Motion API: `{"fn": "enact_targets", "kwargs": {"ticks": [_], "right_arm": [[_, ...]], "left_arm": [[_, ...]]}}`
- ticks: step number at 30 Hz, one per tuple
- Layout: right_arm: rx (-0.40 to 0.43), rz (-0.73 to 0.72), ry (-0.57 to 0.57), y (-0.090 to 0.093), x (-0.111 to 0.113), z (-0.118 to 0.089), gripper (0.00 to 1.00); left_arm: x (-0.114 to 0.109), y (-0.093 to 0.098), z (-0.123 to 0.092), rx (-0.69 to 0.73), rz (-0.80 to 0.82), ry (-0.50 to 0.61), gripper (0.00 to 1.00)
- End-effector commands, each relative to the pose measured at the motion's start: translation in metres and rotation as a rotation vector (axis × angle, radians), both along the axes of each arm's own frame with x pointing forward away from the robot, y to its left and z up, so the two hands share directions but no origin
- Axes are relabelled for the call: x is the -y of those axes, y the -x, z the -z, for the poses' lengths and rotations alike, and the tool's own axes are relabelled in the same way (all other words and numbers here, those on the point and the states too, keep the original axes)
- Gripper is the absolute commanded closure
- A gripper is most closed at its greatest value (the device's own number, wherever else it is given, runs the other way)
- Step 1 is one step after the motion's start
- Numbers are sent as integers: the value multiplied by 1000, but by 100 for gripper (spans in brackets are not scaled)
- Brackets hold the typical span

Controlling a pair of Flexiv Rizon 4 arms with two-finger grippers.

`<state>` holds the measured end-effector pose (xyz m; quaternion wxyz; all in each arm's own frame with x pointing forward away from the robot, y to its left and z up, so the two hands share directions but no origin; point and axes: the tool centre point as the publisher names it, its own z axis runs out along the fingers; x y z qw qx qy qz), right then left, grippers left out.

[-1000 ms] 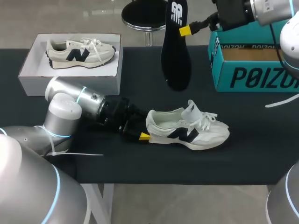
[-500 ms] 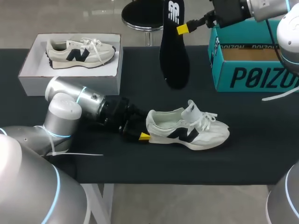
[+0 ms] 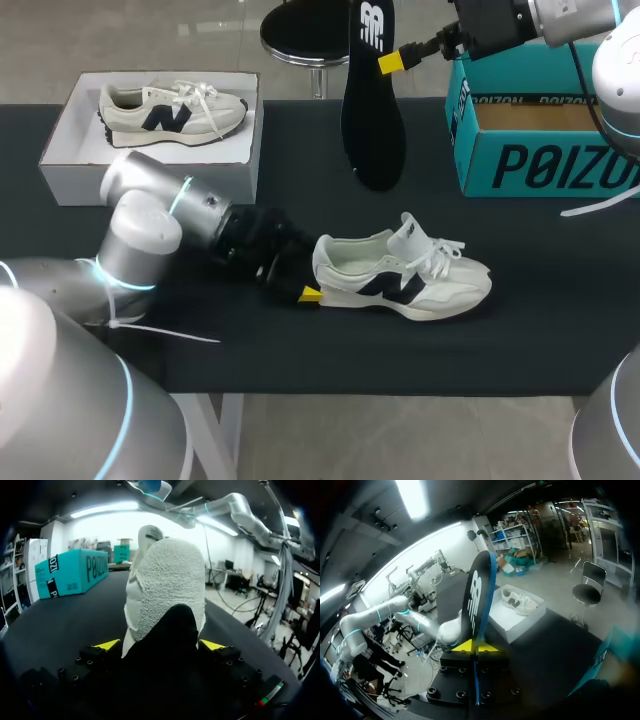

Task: Take the shoe out of the shoebox, open the shoe tongue, remove and reinsert the insole, then place the shoe into the shoebox

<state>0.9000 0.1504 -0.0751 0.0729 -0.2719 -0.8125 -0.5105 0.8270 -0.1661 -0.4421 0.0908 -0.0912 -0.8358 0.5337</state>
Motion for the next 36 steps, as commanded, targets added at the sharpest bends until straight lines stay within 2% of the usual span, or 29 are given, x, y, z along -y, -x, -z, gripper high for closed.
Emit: {"fn": "enact_targets", "kwargs": {"ticks": [1, 11, 18, 24, 30, 36], "right_arm": [[-2, 1, 5, -1, -2, 0, 100], [-2, 1, 5, -1, -2, 0, 100], [-2, 1, 5, -1, -2, 0, 100], [-2, 1, 5, -1, -2, 0, 100], [-2, 1, 5, -1, -2, 0, 100], [-2, 1, 5, -1, -2, 0, 100]], "left_arm": [[-4, 1, -5, 46, -8, -140, 0], [-37, -7, -13, 143, 66, -411, 0], [-40, -13, -30, 197, 151, -545, 0], [-39, -25, -44, 252, 148, -683, 0], [-38, -27, -59, 240, 118, -768, 0], [-36, -16, -75, 252, 113, -778, 0]]}}
